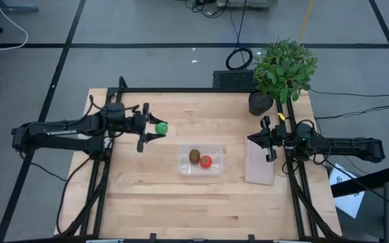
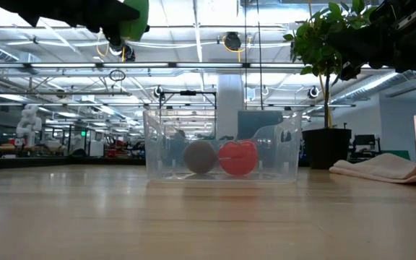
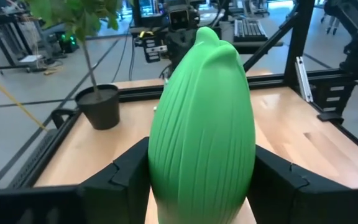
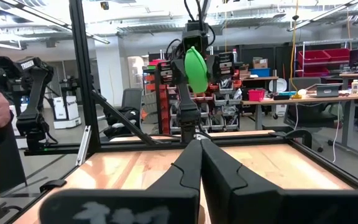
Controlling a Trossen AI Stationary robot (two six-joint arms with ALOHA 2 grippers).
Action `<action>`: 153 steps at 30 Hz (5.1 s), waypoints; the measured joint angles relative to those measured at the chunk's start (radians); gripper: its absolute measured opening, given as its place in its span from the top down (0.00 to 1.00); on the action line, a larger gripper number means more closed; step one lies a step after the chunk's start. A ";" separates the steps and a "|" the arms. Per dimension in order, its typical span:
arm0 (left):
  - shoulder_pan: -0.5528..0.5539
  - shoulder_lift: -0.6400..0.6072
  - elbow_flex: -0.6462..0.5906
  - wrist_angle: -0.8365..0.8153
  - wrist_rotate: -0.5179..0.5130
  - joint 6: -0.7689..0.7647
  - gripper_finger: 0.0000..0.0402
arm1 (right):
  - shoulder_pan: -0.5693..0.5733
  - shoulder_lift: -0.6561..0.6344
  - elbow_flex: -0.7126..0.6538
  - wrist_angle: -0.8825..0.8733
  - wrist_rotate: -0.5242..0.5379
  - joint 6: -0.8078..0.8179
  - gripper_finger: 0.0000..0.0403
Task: Pick and placing Produce into tupperware
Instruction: Put the corn into the transparent bin
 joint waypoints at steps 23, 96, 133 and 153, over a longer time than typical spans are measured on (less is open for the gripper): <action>0.104 0.039 0.206 -0.079 0.133 -0.020 0.48 | 0.000 0.000 0.001 0.000 0.000 -0.008 1.00; -0.183 1.165 1.024 -0.983 0.144 0.377 0.47 | 0.000 0.006 0.001 -0.008 0.000 -0.019 1.00; -0.142 1.252 1.022 -0.939 0.300 0.401 0.47 | 0.000 0.005 0.001 -0.015 0.000 -0.032 1.00; -0.142 1.252 1.022 -0.964 0.316 0.404 0.47 | 0.000 0.005 0.001 -0.021 0.000 -0.034 1.00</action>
